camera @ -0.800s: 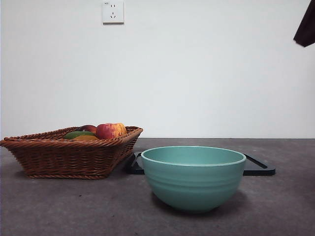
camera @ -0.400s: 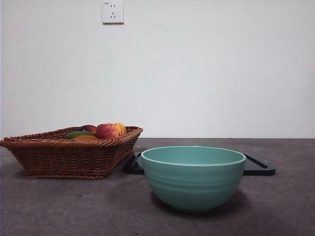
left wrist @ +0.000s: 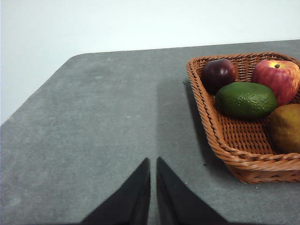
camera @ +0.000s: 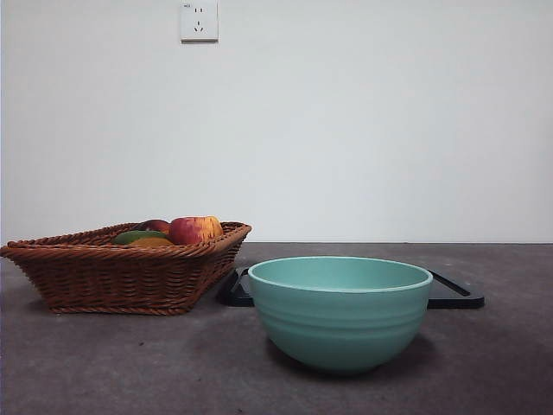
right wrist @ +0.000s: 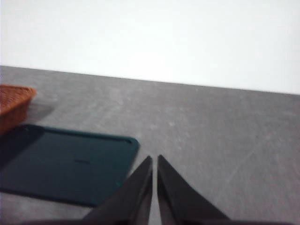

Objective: Pick up the wifruite, put it on the bowl, pick up the plate, put it on desk

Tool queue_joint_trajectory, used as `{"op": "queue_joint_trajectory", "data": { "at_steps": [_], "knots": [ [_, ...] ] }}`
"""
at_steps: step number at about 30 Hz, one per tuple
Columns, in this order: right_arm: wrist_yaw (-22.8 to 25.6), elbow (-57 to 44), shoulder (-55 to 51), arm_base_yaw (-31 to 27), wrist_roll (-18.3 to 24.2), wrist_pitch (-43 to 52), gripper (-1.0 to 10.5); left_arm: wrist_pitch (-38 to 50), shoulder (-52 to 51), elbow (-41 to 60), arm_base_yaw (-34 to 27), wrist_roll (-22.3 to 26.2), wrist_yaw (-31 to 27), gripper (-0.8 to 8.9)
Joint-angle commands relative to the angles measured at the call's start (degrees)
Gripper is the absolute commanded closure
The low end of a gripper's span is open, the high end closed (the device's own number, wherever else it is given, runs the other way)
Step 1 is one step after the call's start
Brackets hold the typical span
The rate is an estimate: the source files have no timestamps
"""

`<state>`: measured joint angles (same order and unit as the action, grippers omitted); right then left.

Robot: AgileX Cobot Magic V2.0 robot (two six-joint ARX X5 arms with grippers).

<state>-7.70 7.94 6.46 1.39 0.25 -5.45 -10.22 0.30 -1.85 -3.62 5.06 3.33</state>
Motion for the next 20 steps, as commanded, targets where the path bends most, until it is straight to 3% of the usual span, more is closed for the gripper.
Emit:
{"op": "queue_joint_trajectory", "data": {
  "at_steps": [1,8,20],
  "knots": [
    [1.40,-2.40,-1.92,-0.13,0.37,1.11,9.4,-0.48,-0.13,1.16,-0.15,-0.17,0.09,7.94],
    [1.79,-7.26,-5.62,-0.15,-1.29,1.03,9.4,-0.48,-0.13,1.16,-0.17,-0.15,0.09,7.94],
    [1.77,-7.32,-6.25,-0.79,-1.79,-4.44,9.4,-0.48,-0.11,1.16,-0.17,-0.15,0.09,7.94]
  ]
}}
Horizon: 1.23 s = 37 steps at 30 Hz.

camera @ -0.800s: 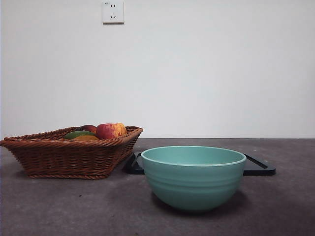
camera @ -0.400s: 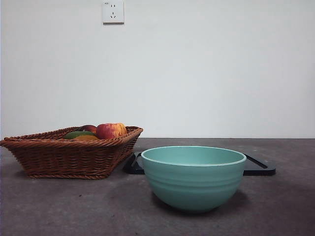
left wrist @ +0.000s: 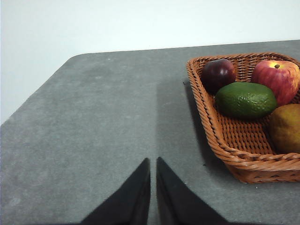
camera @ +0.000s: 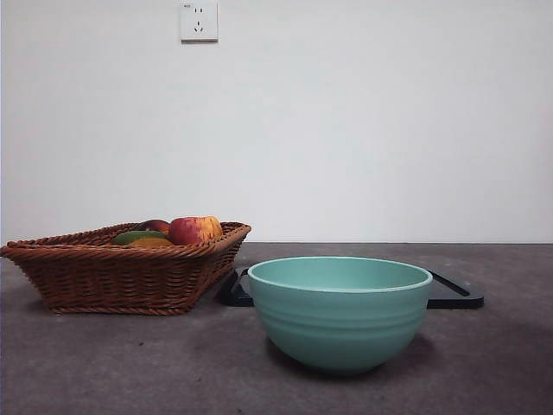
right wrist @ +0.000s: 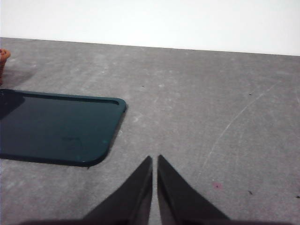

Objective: Pick up the wifruite, put it on the bowl, pick up the plate, put it on desk

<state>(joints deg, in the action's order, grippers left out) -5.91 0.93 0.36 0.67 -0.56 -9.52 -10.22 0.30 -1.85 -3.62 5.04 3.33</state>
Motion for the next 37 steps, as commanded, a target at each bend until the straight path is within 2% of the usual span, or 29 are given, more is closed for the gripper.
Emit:
{"op": "queue_joint_trajectory", "data": {
  "at_steps": [1,37],
  "knots": [
    [-0.02,-0.31,-0.15,-0.07,-0.94,-0.28,9.4,-0.48,-0.11,1.16,-0.17,-0.15,0.09,7.94],
    [0.00,-0.28,-0.15,-0.07,-0.92,0.50,9.4,-0.48,-0.11,1.16,-0.17,-0.15,0.09,7.94]
  ]
}}
